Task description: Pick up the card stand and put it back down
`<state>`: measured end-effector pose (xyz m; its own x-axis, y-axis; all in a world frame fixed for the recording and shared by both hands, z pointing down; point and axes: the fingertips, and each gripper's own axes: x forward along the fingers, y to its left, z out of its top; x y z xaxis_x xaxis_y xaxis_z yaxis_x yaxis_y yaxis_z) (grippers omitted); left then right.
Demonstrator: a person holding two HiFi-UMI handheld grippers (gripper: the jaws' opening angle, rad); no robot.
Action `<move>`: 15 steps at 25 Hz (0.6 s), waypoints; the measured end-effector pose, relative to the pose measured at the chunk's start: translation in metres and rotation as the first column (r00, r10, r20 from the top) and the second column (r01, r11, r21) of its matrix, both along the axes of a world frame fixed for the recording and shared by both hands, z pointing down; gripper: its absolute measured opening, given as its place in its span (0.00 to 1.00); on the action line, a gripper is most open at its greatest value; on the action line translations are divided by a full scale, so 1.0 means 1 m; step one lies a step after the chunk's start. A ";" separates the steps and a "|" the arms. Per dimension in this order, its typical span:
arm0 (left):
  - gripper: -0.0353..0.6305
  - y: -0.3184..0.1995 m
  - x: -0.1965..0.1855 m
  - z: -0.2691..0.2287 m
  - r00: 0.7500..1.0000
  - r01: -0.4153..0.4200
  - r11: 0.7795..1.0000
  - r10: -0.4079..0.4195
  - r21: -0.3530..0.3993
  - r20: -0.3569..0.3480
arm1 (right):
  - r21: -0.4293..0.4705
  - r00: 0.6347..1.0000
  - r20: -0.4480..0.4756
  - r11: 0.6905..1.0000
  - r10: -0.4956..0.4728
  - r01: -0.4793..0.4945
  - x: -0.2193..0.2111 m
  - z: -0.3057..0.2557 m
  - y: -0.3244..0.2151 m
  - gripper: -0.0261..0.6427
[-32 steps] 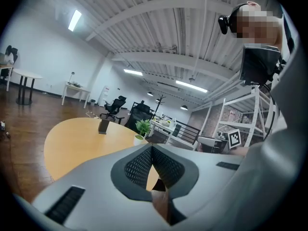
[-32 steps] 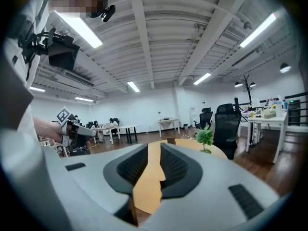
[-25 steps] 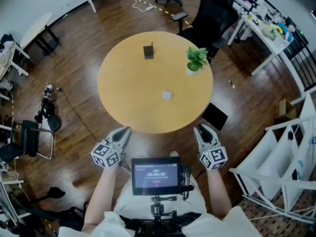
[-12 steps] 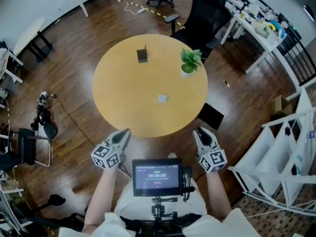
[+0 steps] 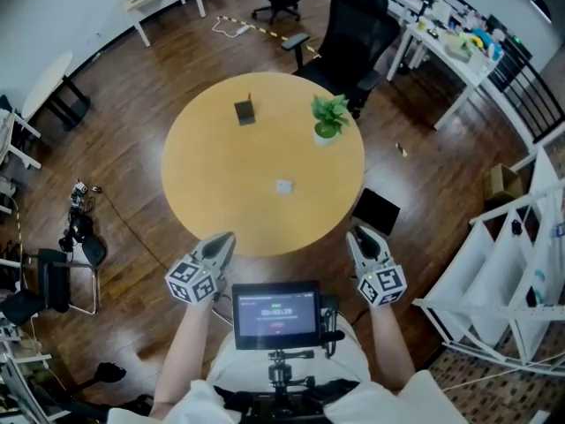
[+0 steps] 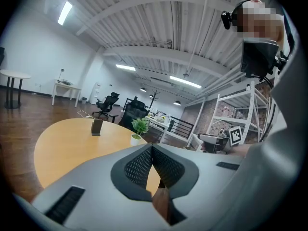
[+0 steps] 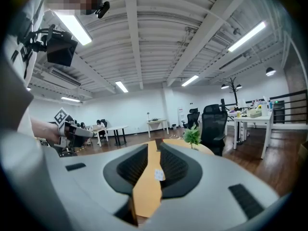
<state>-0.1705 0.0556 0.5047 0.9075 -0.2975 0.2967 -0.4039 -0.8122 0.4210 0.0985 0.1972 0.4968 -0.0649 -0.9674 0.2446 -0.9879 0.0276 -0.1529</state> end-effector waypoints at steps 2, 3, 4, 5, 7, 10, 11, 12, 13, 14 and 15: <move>0.05 -0.001 0.004 -0.002 1.000 -0.002 1.000 0.002 0.005 0.003 | 0.000 1.000 0.002 1.000 0.005 -0.005 0.004 0.002 0.000 0.17; 0.05 -0.001 0.005 -0.002 1.000 -0.005 1.000 0.004 0.007 0.005 | -0.002 1.000 0.000 1.000 0.007 -0.007 0.006 0.003 0.001 0.17; 0.05 0.000 0.007 -0.003 1.000 -0.007 1.000 0.007 0.009 0.007 | -0.003 1.000 -0.007 1.000 0.009 -0.009 0.007 0.004 0.002 0.17; 0.05 0.000 0.009 -0.003 1.000 -0.010 1.000 0.010 0.011 0.008 | -0.003 1.000 -0.021 1.000 0.012 -0.012 0.009 0.005 0.003 0.17; 0.05 0.000 0.012 -0.003 1.000 -0.015 1.000 0.015 0.013 0.009 | 0.005 0.998 -0.053 1.000 0.019 -0.018 0.011 0.004 0.004 0.17; 0.05 0.003 0.018 -0.002 1.000 -0.026 1.000 0.026 0.010 0.015 | 0.024 0.998 -0.060 1.000 0.016 -0.015 0.012 0.000 0.006 0.16; 0.05 0.004 0.021 -0.002 0.999 -0.030 0.999 0.030 0.009 0.017 | 0.028 0.998 -0.057 1.000 0.015 -0.013 0.014 -0.001 0.008 0.16; 0.05 0.005 0.024 -0.002 0.999 -0.035 0.999 0.035 0.008 0.019 | 0.032 0.998 -0.055 0.999 0.015 -0.014 0.015 -0.001 0.010 0.16; 0.05 0.006 0.026 -0.002 0.999 -0.040 0.999 0.040 0.007 0.022 | 0.038 0.998 -0.053 0.999 0.020 -0.018 0.017 0.000 0.012 0.16; 0.05 0.008 0.029 -0.002 0.999 -0.046 0.999 0.046 0.007 0.024 | 0.044 0.998 -0.052 0.999 0.027 -0.025 0.020 0.001 0.015 0.16; 0.05 0.010 0.032 -0.002 0.998 -0.052 0.999 0.051 0.007 0.026 | 0.047 0.998 -0.053 0.998 0.034 -0.032 0.022 0.002 0.018 0.16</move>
<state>-0.1388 0.0652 0.5025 0.9138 -0.2529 0.3178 -0.3719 -0.8355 0.4044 0.1205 0.2150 0.4986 -0.0207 -0.9792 0.2020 -0.9951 0.0006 -0.0993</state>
